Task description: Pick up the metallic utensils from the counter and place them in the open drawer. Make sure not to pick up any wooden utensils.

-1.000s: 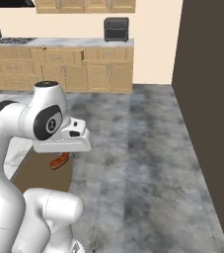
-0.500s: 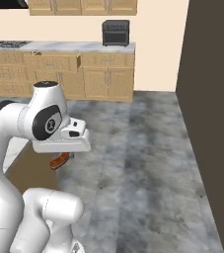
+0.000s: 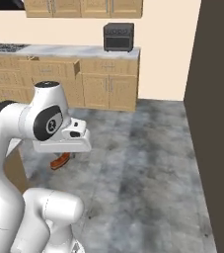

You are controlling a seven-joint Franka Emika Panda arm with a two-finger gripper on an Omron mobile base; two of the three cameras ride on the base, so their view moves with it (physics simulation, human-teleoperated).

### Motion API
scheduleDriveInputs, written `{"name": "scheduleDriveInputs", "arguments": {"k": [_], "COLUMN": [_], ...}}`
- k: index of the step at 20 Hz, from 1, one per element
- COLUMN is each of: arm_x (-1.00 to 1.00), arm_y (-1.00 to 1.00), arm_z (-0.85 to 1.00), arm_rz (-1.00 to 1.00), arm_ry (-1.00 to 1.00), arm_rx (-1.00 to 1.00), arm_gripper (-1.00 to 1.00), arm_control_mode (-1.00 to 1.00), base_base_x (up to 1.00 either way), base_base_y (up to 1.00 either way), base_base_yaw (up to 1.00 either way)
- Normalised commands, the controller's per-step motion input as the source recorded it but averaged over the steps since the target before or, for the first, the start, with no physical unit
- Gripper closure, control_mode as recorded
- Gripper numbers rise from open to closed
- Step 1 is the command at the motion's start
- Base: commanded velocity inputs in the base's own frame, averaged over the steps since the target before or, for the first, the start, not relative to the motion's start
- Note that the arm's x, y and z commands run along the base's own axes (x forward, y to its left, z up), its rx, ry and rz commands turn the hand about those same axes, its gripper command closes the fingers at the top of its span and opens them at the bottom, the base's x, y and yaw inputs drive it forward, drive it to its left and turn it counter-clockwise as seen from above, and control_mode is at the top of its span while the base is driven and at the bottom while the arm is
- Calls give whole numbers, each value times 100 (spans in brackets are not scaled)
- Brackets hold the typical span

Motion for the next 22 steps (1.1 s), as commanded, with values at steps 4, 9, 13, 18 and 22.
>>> {"name": "scheduleDriveInputs", "arguments": {"k": [4, 9, 13, 18, 22], "arm_x": [0, 0, 0, 0, 0], "arm_y": [0, 0, 0, 0, 0], "arm_z": [0, 0, 0, 0, 0], "arm_rz": [0, 0, 0, 0, 0], "arm_ry": [0, 0, 0, 0, 0], "arm_rx": [0, 0, 0, 0, 0], "arm_gripper": [100, 100, 100, 100, 100], "arm_control_mode": [100, 100, 100, 100, 100], "base_base_x": [100, 100, 100, 100, 100], "base_base_y": [-14, -15, -18, -16, -23], "base_base_yaw": [20, 20, 25, 29, 33]}}
